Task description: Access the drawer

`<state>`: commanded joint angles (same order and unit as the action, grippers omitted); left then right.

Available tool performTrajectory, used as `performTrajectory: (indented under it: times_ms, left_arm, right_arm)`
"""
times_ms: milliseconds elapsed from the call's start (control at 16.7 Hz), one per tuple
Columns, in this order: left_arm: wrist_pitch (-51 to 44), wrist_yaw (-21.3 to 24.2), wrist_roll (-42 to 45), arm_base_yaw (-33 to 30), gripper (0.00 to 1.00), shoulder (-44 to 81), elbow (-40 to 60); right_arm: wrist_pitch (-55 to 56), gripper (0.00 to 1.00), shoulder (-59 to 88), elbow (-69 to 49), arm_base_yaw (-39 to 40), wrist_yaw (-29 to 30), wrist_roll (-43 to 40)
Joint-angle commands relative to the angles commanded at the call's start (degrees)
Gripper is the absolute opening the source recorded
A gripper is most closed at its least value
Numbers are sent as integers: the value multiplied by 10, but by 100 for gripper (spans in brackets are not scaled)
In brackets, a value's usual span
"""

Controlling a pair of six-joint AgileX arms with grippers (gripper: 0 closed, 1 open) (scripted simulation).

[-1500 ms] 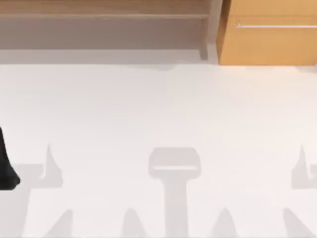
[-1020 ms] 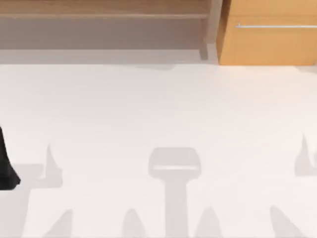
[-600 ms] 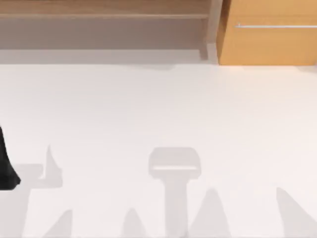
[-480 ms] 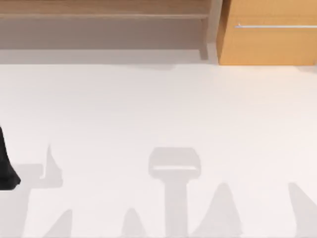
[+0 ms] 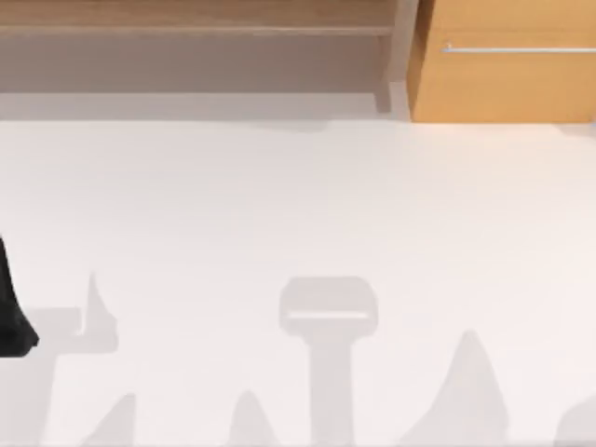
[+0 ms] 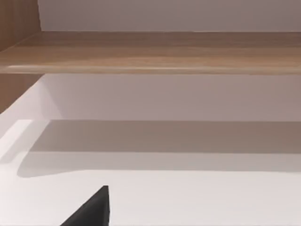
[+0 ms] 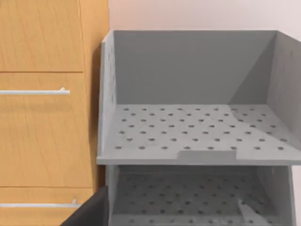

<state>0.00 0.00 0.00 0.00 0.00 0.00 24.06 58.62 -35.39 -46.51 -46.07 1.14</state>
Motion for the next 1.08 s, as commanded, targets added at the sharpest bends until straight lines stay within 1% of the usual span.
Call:
performTrajectory:
  times_ms: [240, 360, 480, 600, 720, 1080]
  left_arm:
    - [0, 0, 0, 0, 100, 0, 0]
    - [0, 0, 0, 0, 100, 0, 0]
    - [0, 0, 0, 0, 100, 0, 0]
    - [0, 0, 0, 0, 100, 0, 0]
    - [0, 0, 0, 0, 100, 0, 0]
    - [0, 0, 0, 0, 100, 0, 0]
  right_arm:
    - [4, 100, 5, 0, 8, 5, -7]
    - [27, 100, 35, -11, 31, 24, -38]
    - [65, 100, 88, -29, 66, 58, -93]
    - [114, 100, 158, -50, 112, 108, -172]
    - [171, 100, 239, -75, 166, 169, -272]
    - [346, 100, 490, -142, 362, 375, -621]
